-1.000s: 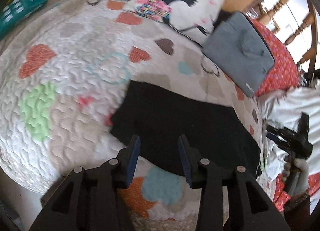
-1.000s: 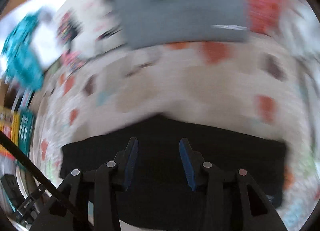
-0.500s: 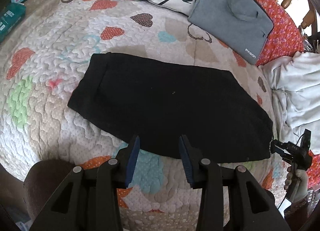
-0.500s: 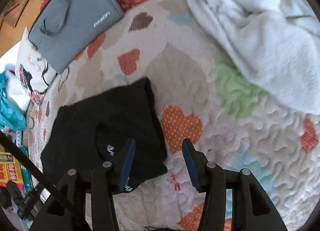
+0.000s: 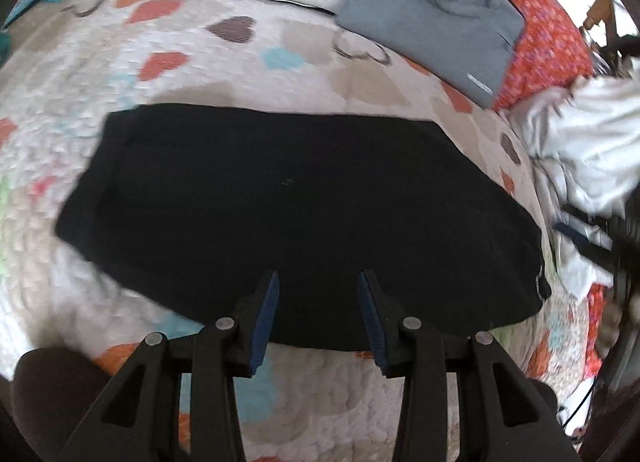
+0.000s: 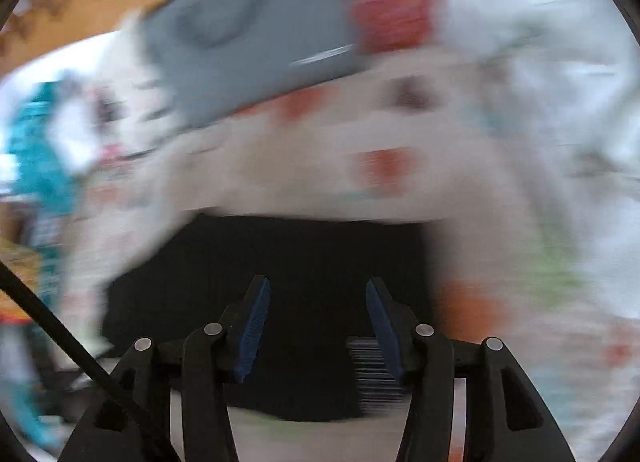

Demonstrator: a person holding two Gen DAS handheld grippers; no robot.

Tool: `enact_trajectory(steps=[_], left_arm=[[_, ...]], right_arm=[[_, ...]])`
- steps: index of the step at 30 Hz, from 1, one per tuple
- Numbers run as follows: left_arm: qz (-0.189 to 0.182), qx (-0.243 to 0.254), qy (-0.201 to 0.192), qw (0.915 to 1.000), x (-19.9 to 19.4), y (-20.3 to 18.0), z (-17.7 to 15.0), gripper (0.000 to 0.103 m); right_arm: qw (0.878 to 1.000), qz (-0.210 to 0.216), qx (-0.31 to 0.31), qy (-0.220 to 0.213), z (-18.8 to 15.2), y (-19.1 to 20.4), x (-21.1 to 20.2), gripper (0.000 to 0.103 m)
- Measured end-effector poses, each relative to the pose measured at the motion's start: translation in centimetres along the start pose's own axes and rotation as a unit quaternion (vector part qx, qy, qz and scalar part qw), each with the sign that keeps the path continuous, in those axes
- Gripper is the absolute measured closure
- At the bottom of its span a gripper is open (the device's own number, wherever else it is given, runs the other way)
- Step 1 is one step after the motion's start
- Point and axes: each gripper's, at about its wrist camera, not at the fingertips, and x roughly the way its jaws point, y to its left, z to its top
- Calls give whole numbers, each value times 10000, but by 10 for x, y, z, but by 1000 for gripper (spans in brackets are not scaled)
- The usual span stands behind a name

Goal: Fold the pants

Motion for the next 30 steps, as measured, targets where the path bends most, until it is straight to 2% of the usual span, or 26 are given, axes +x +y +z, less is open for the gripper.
enact_trajectory(steps=[1, 4, 9, 10, 12, 13, 15, 16, 18, 20, 22, 24, 27, 29, 30], left_arm=[[12, 95, -36, 9999, 4, -2, -2, 63], [47, 166, -89, 9998, 15, 2, -5, 63], [-74, 321, -319, 9989, 20, 11, -6, 63], [-88, 402, -375, 9985, 21, 12, -7, 63], [-122, 497, -454, 9977, 22, 12, -8, 62], [-144, 534, -490, 9973, 22, 12, -9, 60], [-255, 573, -506, 9967, 22, 11, -9, 52], [-326, 575, -509, 9965, 21, 12, -9, 50], [-469, 515, -523, 9962, 17, 15, -9, 50], [-728, 335, -559, 9952, 9, 23, -8, 50], [-851, 119, -796, 9931, -8, 34, -6, 50], [-743, -81, -1117, 9909, -27, 44, -5, 50], [-275, -605, -1684, 9835, -61, 71, -3, 48], [118, -1016, -1795, 9784, -69, 91, -2, 40], [285, -1226, -1741, 9767, -70, 101, -2, 40]], right_arm=[[9997, 232, -64, 98, 5, 17, 17, 48], [9977, 395, -440, 327, 14, 61, 65, 48], [9965, 564, -210, 587, 37, 92, 137, 48], [9956, 572, -120, 727, 45, 89, 155, 48], [9960, 299, -38, 846, 56, 92, 181, 48], [9967, 282, -21, 766, 63, 94, 188, 49], [9978, 34, -76, 656, 74, 99, 195, 49], [9976, -254, -120, 628, 81, 101, 199, 49], [9968, -496, -183, 599, 87, 107, 199, 49], [9973, -442, -337, 483, 88, 121, 187, 49], [9968, -308, -621, 408, 83, 139, 167, 49], [9944, -294, -934, 402, 77, 158, 151, 48], [9907, -170, -1204, 610, 61, 184, 135, 42], [9877, 263, -1226, 930, 48, 203, 133, 41], [9859, 376, -1244, 1053, 42, 210, 134, 41]])
